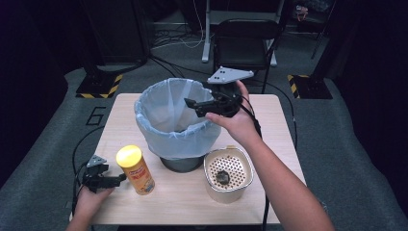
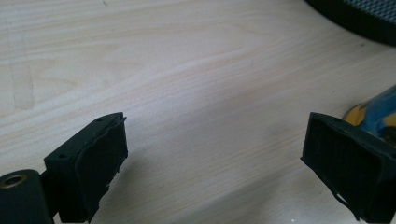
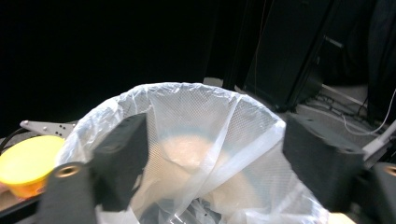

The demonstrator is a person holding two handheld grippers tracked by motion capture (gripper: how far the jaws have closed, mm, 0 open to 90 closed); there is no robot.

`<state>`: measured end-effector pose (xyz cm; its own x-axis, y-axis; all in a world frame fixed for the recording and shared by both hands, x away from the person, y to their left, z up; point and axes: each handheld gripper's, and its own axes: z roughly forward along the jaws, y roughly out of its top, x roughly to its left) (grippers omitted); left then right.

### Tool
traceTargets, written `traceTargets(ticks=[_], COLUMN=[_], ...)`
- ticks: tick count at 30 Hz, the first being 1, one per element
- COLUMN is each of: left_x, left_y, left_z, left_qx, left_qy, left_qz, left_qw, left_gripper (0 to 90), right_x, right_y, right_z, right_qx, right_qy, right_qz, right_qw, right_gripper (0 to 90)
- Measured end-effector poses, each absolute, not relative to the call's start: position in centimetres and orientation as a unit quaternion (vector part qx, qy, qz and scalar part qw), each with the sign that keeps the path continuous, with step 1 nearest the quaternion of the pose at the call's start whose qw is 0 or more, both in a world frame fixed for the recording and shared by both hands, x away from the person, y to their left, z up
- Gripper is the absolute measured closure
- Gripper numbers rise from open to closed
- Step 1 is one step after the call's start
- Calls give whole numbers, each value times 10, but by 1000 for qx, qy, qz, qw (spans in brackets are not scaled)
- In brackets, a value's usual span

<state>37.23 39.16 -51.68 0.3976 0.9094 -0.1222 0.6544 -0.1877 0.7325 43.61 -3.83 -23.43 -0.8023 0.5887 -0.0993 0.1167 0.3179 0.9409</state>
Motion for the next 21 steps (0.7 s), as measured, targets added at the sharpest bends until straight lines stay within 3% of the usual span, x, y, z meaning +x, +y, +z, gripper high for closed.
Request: traceTargets(ticks=[21], left_x=[361], left_y=[396], left_z=[-469], left_qx=[756], left_qy=[501], left_qz=[176], left_qw=[382], left_gripper=[28], right_x=[407], right_y=[-98], right_z=[-244], right_qx=[247], right_qy=[762], right_qz=[547], right_qw=[245], right_gripper=[271])
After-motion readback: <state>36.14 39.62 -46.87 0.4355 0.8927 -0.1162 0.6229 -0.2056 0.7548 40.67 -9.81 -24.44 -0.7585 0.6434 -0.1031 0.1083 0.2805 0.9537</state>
